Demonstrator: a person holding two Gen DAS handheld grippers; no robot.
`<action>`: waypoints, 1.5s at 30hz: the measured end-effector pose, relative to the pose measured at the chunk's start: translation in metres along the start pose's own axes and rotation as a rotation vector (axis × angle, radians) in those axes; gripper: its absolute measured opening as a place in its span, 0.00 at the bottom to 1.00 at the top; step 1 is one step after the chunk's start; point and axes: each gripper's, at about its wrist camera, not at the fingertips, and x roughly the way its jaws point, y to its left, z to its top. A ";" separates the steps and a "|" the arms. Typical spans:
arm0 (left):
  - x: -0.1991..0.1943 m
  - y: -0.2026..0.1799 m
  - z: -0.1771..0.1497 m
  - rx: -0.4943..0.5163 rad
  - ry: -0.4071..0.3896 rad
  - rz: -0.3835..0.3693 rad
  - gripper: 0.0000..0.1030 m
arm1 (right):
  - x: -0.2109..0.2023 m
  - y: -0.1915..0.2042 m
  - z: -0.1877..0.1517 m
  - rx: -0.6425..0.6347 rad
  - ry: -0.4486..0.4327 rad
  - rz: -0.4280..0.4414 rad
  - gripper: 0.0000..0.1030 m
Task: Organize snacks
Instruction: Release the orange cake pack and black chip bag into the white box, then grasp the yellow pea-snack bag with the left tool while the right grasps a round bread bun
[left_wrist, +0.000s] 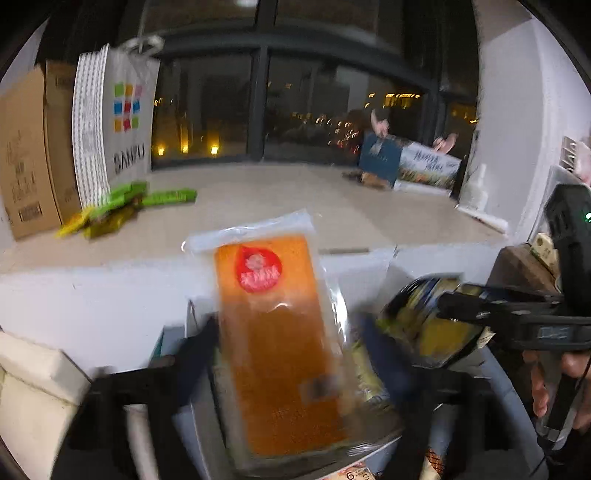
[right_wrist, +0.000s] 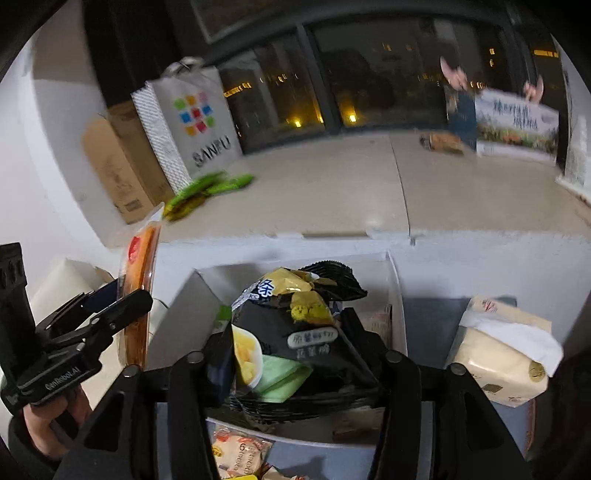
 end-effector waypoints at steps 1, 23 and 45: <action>0.003 0.000 -0.004 -0.002 -0.004 -0.010 1.00 | 0.006 -0.004 0.002 0.015 0.023 -0.012 0.87; -0.205 -0.061 -0.070 0.114 -0.265 -0.062 1.00 | -0.135 0.045 -0.062 -0.180 -0.229 -0.004 1.00; -0.297 -0.111 -0.156 0.062 -0.253 -0.076 1.00 | -0.265 0.068 -0.201 -0.162 -0.342 -0.072 1.00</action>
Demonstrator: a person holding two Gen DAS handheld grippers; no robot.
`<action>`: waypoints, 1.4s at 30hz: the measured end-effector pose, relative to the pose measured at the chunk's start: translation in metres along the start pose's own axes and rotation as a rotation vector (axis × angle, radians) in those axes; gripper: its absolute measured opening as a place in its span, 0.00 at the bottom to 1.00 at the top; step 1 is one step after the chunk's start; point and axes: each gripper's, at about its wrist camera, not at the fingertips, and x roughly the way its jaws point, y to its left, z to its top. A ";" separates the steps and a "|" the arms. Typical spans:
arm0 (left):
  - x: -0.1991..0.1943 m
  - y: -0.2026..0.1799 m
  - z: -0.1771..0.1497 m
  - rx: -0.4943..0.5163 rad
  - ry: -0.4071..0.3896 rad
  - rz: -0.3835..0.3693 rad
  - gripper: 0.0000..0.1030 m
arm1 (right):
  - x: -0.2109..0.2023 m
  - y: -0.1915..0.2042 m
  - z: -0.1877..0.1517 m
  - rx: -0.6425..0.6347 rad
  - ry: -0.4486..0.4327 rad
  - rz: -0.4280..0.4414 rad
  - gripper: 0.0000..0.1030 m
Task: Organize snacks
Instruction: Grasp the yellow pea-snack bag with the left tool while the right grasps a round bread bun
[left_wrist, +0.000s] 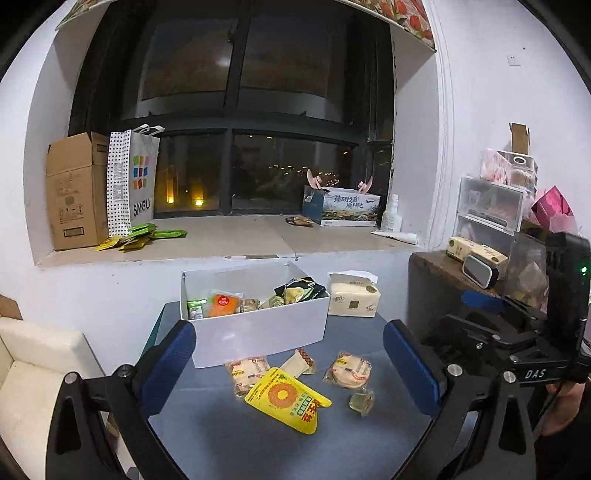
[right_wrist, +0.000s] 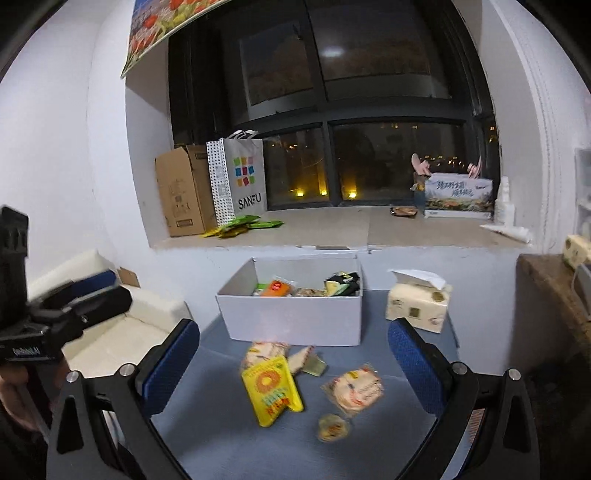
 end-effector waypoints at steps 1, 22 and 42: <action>0.000 0.001 0.000 -0.004 0.003 -0.004 1.00 | 0.000 -0.002 -0.002 0.000 0.004 -0.007 1.00; -0.008 0.025 -0.031 -0.037 0.063 0.030 1.00 | 0.198 -0.081 -0.072 0.032 0.541 -0.018 1.00; 0.075 0.026 -0.063 -0.056 0.299 -0.026 1.00 | 0.207 -0.092 -0.100 0.013 0.598 0.024 0.77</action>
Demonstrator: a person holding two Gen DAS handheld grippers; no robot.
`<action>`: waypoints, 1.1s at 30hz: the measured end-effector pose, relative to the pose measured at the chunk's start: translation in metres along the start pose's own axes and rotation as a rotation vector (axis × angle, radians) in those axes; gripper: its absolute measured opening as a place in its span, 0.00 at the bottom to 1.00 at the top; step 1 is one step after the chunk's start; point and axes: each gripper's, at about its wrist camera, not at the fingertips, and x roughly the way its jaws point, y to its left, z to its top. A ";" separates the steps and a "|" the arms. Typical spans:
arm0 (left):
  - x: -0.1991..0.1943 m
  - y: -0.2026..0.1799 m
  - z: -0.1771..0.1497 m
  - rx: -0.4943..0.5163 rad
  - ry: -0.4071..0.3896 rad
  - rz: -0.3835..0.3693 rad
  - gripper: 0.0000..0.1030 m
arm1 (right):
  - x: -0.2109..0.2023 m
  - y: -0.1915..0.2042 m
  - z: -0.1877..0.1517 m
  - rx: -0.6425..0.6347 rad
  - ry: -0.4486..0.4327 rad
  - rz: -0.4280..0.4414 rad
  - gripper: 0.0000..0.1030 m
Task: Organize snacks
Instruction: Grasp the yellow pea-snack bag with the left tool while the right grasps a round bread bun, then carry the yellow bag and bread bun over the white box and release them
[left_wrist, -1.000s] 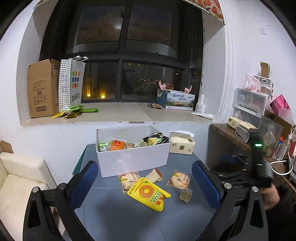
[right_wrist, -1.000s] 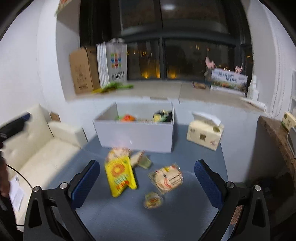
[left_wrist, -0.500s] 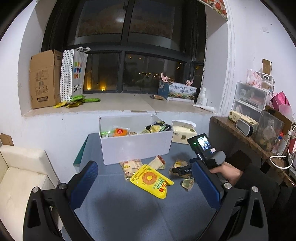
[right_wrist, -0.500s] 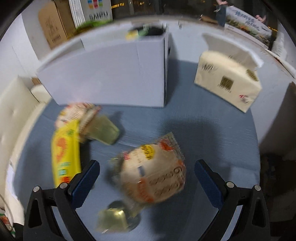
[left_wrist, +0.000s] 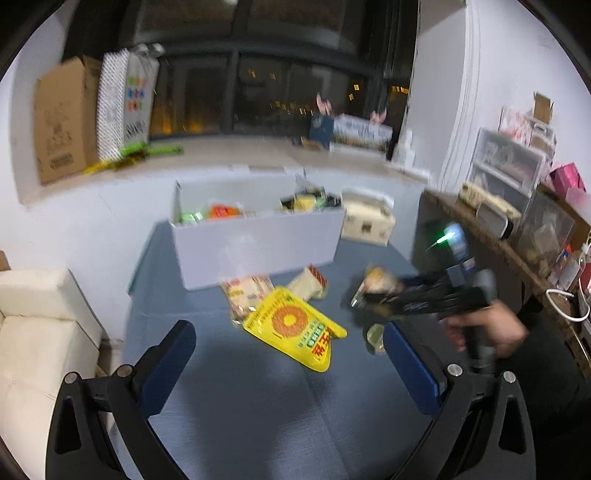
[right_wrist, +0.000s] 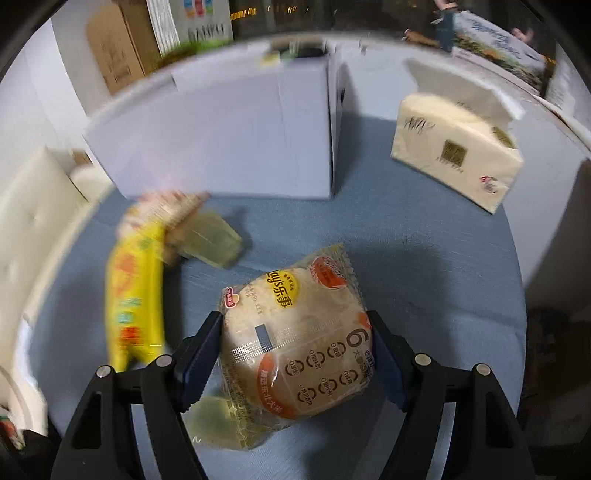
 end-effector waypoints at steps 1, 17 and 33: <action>0.019 0.001 0.002 -0.008 0.047 -0.001 1.00 | -0.016 0.002 -0.004 0.003 -0.039 0.011 0.77; 0.223 -0.004 -0.004 -0.303 0.465 0.185 0.99 | -0.152 0.019 -0.041 0.025 -0.346 0.023 0.77; 0.104 0.028 -0.013 -0.098 0.100 -0.034 0.37 | -0.146 0.031 -0.055 0.026 -0.360 0.030 0.77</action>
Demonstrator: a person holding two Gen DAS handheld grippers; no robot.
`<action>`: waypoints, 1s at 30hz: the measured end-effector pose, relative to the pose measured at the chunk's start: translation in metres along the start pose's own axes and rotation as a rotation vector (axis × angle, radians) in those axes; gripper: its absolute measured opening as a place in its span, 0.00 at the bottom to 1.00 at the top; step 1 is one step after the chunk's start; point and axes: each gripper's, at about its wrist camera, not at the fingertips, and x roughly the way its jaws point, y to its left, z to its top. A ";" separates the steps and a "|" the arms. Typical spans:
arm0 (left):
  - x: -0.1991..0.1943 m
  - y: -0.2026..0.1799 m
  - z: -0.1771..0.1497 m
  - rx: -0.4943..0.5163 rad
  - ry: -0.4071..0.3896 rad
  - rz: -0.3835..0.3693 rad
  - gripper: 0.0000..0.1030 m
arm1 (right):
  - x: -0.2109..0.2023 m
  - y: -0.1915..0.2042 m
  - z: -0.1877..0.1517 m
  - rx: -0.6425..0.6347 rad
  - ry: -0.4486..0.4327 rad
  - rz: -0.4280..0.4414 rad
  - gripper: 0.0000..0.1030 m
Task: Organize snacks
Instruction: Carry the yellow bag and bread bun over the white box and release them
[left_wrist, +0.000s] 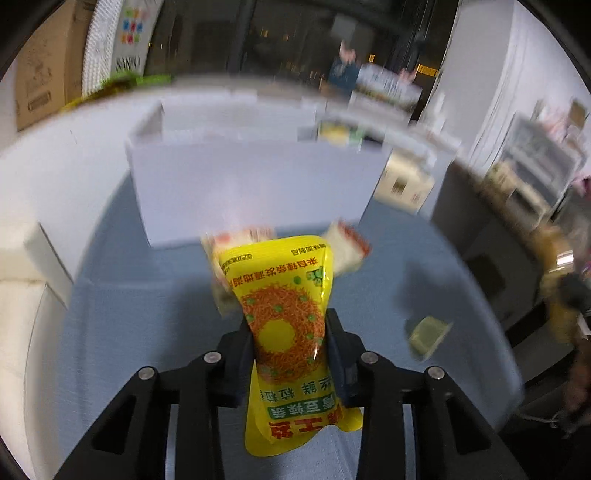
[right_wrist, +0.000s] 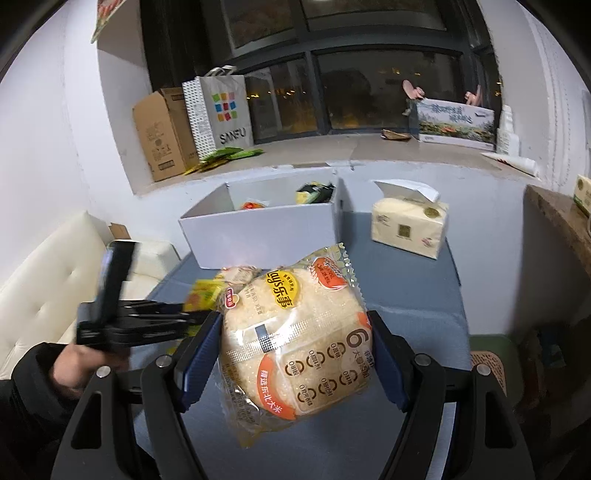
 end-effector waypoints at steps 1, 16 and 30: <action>-0.015 0.004 0.009 0.001 -0.049 -0.010 0.37 | 0.003 0.003 0.003 -0.001 -0.004 0.007 0.77; -0.010 0.065 0.185 0.011 -0.252 0.036 0.37 | 0.116 0.013 0.145 0.097 -0.015 0.138 0.77; 0.046 0.085 0.218 0.010 -0.153 0.085 0.96 | 0.228 0.015 0.223 0.101 0.105 0.125 0.81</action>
